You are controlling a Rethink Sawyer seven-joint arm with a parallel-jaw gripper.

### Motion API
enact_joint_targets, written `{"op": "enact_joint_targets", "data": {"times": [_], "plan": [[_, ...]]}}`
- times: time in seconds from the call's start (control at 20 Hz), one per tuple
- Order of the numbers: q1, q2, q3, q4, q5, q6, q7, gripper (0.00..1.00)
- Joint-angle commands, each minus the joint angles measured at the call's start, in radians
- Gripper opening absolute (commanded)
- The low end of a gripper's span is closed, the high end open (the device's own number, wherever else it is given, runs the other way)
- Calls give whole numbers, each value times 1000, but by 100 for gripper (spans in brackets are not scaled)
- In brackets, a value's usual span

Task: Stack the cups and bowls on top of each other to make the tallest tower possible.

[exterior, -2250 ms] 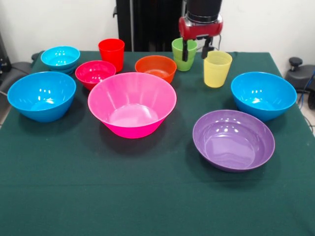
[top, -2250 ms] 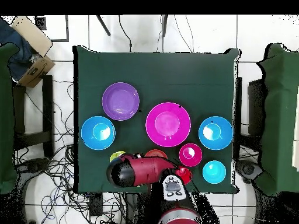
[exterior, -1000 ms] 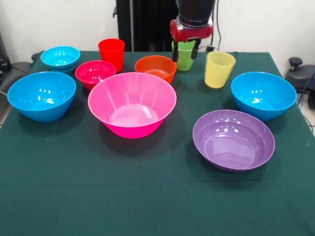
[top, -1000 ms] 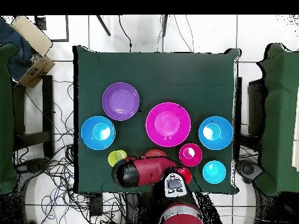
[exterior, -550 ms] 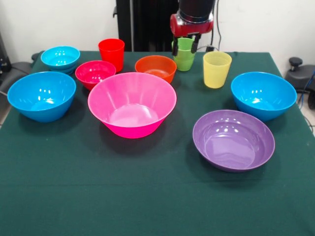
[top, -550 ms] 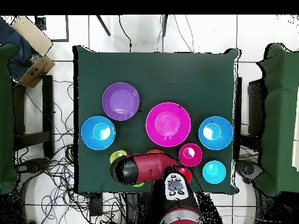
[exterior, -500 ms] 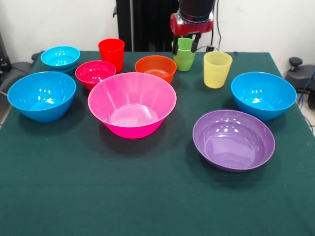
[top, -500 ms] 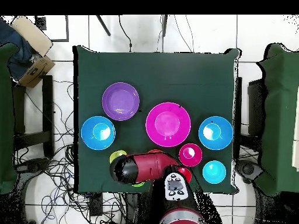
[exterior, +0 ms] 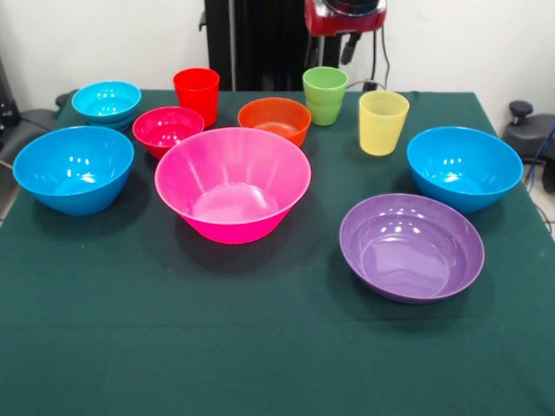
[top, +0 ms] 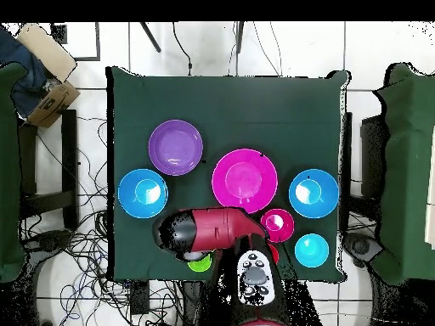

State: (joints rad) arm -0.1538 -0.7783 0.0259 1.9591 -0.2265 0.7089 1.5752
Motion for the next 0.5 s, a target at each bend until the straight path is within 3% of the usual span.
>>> {"op": "enact_joint_targets", "data": {"times": [0.05,0.25,0.5], "plan": [[13,-74,102,-98,63,175,50,100],[15,-105,104,-124,81,268,43,100],[24,-123,99,-125,79,301,44,100]]}}
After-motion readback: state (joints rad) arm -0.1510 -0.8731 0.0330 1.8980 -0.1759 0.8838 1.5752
